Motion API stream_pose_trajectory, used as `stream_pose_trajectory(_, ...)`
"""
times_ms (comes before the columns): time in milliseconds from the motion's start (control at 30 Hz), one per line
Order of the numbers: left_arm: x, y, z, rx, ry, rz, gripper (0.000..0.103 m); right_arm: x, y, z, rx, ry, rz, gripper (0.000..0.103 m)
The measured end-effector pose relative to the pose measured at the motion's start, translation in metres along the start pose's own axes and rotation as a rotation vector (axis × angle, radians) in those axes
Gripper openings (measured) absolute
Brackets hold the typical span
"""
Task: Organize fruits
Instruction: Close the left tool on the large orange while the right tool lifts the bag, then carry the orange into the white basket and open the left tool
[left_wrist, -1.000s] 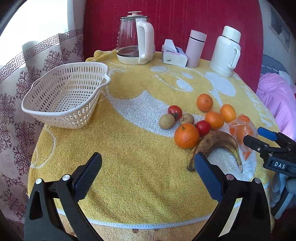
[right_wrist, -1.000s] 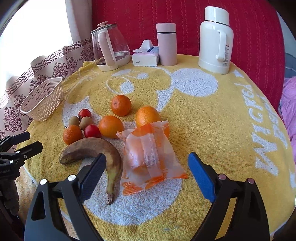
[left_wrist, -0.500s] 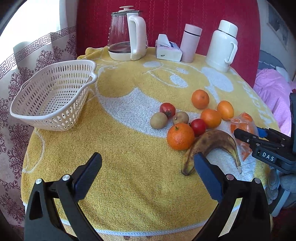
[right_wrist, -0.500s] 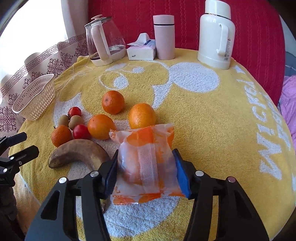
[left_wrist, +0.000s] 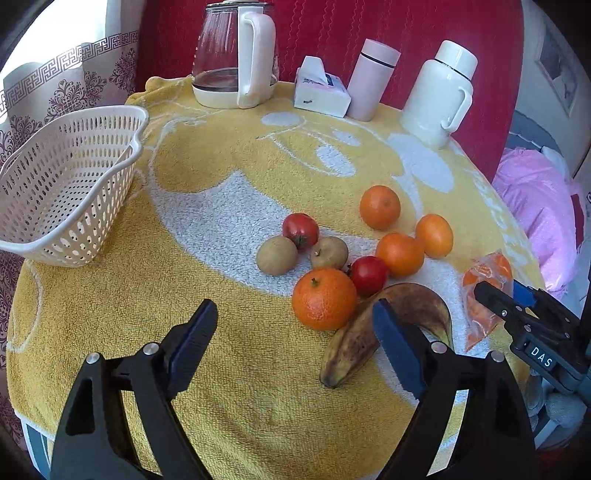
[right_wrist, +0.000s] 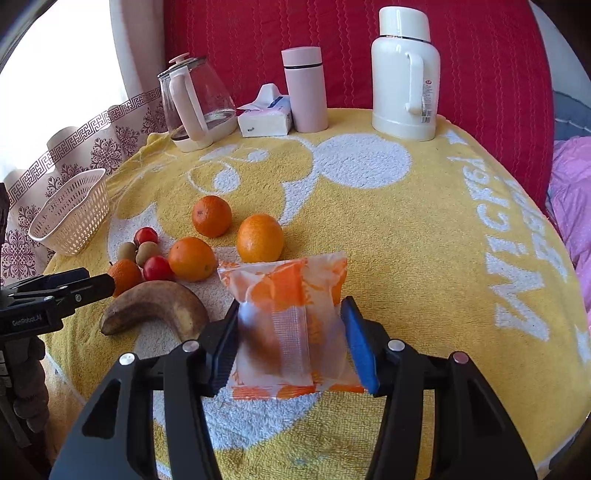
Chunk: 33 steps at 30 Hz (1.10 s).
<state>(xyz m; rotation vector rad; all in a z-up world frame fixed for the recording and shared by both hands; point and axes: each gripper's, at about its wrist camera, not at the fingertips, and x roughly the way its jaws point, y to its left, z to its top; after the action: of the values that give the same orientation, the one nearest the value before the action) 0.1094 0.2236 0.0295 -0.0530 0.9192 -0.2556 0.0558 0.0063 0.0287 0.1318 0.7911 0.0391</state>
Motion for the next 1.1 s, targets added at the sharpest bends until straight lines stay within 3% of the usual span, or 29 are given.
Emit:
stream_pose_trajectory(367, 0.02, -0.001, 0.005, -0.054, 0.03, -0.094, 0.056, 0.007, 0.001, -0.003, 0.007, 0.02, 0.014, 0.056)
stream_pose_trajectory(667, 0.026, 0.001, 0.007, -0.068, 0.037, -0.112, 0.055, 0.011, 0.0, -0.005, 0.016, 0.032, 0.013, 0.06)
stream_pose_trajectory(767, 0.024, 0.002, 0.006, -0.076, 0.036, -0.157, 0.041, 0.012, -0.002, -0.006, 0.022, 0.036, 0.018, 0.06)
stream_pose_trajectory(1100, 0.008, 0.009, 0.002, -0.101, -0.004, -0.154, 0.041, 0.014, -0.006, -0.006, 0.049, 0.044, 0.034, 0.061)
